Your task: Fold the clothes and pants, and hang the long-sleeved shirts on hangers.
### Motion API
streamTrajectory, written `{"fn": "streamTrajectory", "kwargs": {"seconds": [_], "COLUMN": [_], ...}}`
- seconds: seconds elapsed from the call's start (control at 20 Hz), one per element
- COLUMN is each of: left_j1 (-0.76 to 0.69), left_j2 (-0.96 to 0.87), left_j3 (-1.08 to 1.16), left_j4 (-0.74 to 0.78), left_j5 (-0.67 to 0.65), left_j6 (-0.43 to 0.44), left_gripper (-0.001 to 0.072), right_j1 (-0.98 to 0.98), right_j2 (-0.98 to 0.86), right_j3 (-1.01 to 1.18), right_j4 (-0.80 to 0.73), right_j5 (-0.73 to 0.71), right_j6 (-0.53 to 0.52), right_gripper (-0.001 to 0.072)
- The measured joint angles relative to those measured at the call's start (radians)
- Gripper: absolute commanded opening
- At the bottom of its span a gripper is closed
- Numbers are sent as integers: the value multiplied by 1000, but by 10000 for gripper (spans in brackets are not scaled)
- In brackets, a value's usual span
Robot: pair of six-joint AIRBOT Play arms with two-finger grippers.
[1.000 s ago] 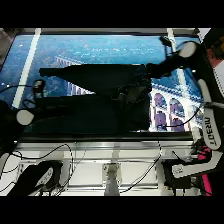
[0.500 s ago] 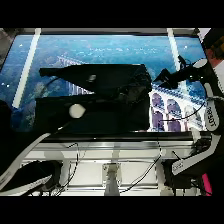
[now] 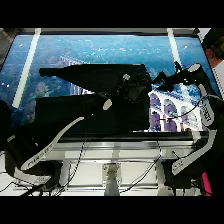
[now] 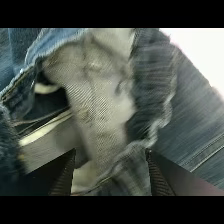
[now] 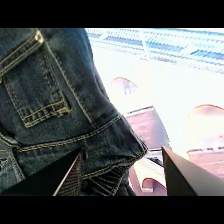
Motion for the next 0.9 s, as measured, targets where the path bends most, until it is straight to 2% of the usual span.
{"fn": "streamTrajectory", "kwargs": {"seconds": [0.15,0.35,0.45,0.5,0.55,0.85,0.9], "left_j1": [-4,-11,-16,-19,-22,-39,-42], "left_j2": [-14,-26,-34,-38,-41,-48,-48], "left_j3": [14,20,21,21,21,21,21], "left_j4": [109,168,177,181,186,196,197], "left_j5": [-46,-110,-127,-134,-138,-118,-111], "left_j6": [60,158,191,204,213,238,241], "left_gripper": [497,491,381,147,22,17,16], "right_j1": [9,21,23,23,26,52,60], "right_j2": [-2,-3,-3,-3,-3,-3,-3], "right_j3": [0,0,0,0,0,0,0], "right_j4": [6,5,-16,-21,-24,2,13], "right_j5": [-4,-3,-2,-2,0,39,43], "right_j6": [0,1,1,1,1,2,1], "right_gripper": [569,569,569,569,569,568,548]}}
